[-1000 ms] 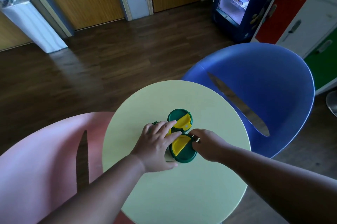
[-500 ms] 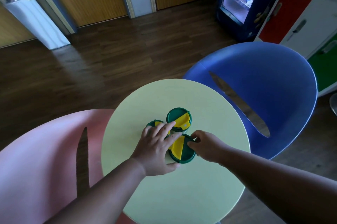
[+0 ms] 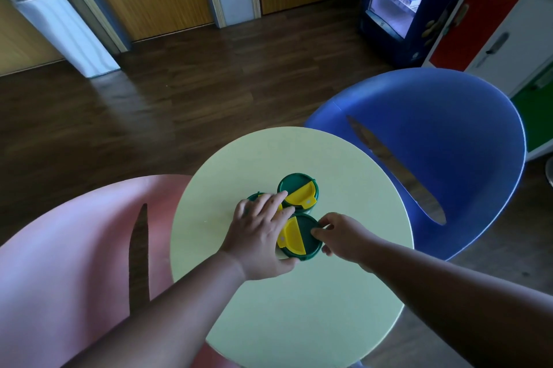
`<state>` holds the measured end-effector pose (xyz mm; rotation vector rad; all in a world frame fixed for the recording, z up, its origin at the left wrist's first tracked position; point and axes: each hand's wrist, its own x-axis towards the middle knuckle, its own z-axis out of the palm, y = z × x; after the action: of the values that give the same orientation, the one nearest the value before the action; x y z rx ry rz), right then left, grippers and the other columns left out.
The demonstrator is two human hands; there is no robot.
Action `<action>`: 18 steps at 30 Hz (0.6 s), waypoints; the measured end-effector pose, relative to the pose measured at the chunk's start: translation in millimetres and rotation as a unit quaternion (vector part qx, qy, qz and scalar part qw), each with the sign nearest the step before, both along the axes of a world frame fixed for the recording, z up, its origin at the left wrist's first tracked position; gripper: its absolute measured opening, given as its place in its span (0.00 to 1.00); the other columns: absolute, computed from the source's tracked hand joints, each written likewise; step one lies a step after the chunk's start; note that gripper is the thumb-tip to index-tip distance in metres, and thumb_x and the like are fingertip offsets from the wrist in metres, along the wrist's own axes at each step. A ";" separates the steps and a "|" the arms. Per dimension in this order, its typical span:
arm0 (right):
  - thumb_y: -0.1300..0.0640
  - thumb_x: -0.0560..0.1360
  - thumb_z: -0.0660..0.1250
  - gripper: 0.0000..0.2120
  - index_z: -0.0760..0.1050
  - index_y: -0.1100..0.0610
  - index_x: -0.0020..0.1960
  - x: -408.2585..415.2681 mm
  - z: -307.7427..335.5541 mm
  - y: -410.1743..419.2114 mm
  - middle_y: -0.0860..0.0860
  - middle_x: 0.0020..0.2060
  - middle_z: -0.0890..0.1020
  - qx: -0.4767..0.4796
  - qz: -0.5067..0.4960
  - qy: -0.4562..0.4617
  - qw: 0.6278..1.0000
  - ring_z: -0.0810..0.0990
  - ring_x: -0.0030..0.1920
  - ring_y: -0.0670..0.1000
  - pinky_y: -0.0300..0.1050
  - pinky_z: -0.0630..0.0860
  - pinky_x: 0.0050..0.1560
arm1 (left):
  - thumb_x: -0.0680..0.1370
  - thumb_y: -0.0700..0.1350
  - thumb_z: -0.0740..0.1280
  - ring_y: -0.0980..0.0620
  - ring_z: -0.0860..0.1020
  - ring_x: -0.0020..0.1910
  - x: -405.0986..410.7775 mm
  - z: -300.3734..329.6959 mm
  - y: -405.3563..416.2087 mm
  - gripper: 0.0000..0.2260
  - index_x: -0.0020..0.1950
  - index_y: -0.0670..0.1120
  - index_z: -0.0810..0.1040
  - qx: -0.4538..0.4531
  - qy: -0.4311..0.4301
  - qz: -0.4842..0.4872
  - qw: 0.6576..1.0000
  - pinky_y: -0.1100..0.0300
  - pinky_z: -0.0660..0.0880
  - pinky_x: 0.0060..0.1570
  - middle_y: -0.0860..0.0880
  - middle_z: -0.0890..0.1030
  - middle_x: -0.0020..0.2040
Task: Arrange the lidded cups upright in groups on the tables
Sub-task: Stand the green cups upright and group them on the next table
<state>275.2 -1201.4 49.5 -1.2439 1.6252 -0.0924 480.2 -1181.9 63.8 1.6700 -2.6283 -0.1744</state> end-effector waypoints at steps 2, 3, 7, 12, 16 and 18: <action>0.49 0.77 0.64 0.07 0.76 0.50 0.52 0.7 1.1 0.8 0.52 0.38 0.86 -0.007 0.007 -0.003 1.000 0.83 0.40 0.49 0.41 0.74 0.37 | 0.61 0.71 0.66 0.48 0.67 0.71 -0.7 0.1 0.4 0.34 0.61 0.53 0.77 -0.004 0.005 0.005 1.000 0.46 0.64 0.63 0.51 0.68 0.74; 0.50 0.77 0.64 0.07 0.76 0.50 0.53 1.3 1.9 0.9 0.52 0.38 0.86 -0.013 0.013 -0.003 1.000 0.82 0.40 0.49 0.41 0.74 0.38 | 0.61 0.72 0.66 0.48 0.67 0.71 -1.6 -0.4 1.2 0.33 0.57 0.53 0.77 -0.005 0.005 0.012 1.000 0.45 0.65 0.63 0.51 0.69 0.73; 0.51 0.78 0.63 0.08 0.77 0.50 0.54 1.7 3.4 -0.3 0.49 0.38 0.83 -0.028 0.036 0.010 0.999 0.79 0.38 0.47 0.41 0.71 0.35 | 0.59 0.77 0.64 0.46 0.69 0.69 -4.3 -3.7 5.7 0.34 0.50 0.51 0.77 -0.009 0.008 0.038 0.999 0.44 0.68 0.60 0.49 0.71 0.72; 0.54 0.78 0.62 0.08 0.79 0.50 0.54 -0.7 4.6 -4.0 0.45 0.37 0.80 -0.054 0.050 0.019 0.997 0.78 0.40 0.49 0.42 0.72 0.38 | 0.64 0.72 0.63 0.47 0.62 0.74 0.0 -3.5 7.0 0.38 0.69 0.55 0.72 0.014 -0.018 -0.008 1.000 0.42 0.63 0.67 0.50 0.61 0.78; 0.54 0.78 0.63 0.09 0.79 0.51 0.56 -0.7 5.9 -2.9 0.44 0.38 0.79 -0.067 0.050 0.013 0.996 0.76 0.39 0.48 0.41 0.70 0.36 | 0.63 0.70 0.65 0.47 0.65 0.73 -1.5 -1.6 7.8 0.34 0.63 0.53 0.75 0.009 -0.012 0.007 1.000 0.44 0.63 0.66 0.51 0.65 0.76; 0.54 0.79 0.64 0.10 0.78 0.51 0.58 -0.6 6.8 -2.5 0.44 0.42 0.79 -0.076 0.048 0.007 0.996 0.77 0.42 0.48 0.40 0.71 0.38 | 0.61 0.72 0.65 0.46 0.66 0.71 -5.0 -2.6 9.4 0.33 0.58 0.52 0.77 -0.002 -0.013 0.024 1.000 0.45 0.63 0.63 0.49 0.68 0.74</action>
<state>274.6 -1203.9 56.3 -1.4403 1.5908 -0.1505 475.1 -1172.5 61.2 1.7443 -2.6024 -0.1465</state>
